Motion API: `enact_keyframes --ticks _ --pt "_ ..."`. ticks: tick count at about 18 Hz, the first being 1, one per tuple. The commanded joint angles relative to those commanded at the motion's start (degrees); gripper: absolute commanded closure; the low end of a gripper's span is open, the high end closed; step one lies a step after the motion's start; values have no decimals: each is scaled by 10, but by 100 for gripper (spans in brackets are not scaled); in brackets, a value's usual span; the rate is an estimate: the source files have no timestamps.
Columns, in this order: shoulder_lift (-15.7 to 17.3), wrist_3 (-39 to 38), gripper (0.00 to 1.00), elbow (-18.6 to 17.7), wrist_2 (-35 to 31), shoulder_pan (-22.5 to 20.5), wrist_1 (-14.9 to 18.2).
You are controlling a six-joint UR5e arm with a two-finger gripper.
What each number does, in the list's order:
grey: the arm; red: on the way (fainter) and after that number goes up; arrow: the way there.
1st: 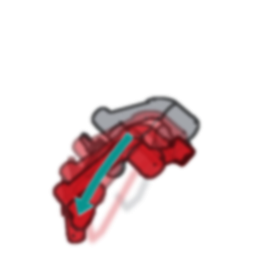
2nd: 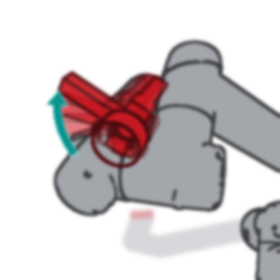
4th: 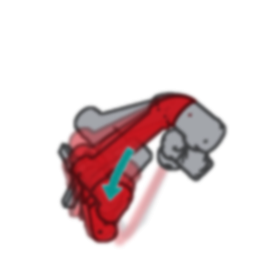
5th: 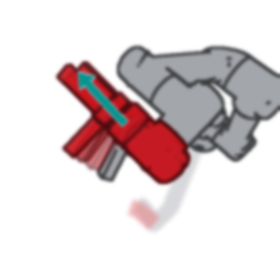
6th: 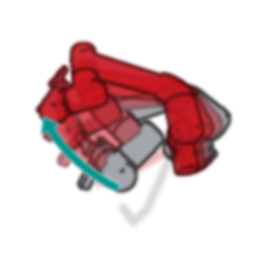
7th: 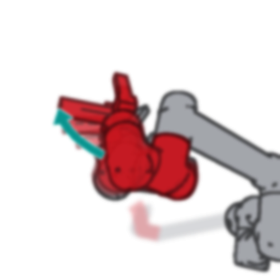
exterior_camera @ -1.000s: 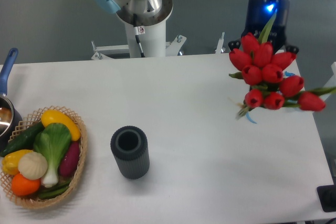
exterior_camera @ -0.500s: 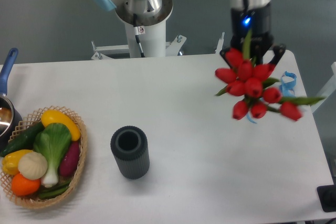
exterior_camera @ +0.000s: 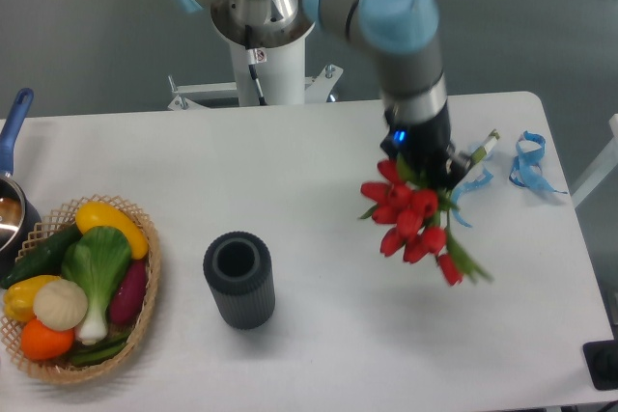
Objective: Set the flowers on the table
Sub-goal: 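Lower the held tulip bouquet down onto the table surface, then open the gripper and raise it away from the tulips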
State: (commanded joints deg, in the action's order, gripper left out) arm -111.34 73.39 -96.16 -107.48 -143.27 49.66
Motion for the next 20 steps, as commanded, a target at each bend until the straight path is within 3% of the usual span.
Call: enact_keyframes --ticks 5,8,9,10,11,12,16,20 --pt "-71 -7 83 34 -9 21 -1" --pt "-79 -20 82 39 -8 26 -1" --pt "-77 -19 76 39 -5 26 0" --pt "-76 -19 48 40 -2 26 0" --pt "-74 -15 10 42 0 25 -1" --pt "-74 -19 2 47 0 24 -2" --pt "-64 -20 0 40 0 26 -17" --pt "-33 -20 0 48 3 24 -17"
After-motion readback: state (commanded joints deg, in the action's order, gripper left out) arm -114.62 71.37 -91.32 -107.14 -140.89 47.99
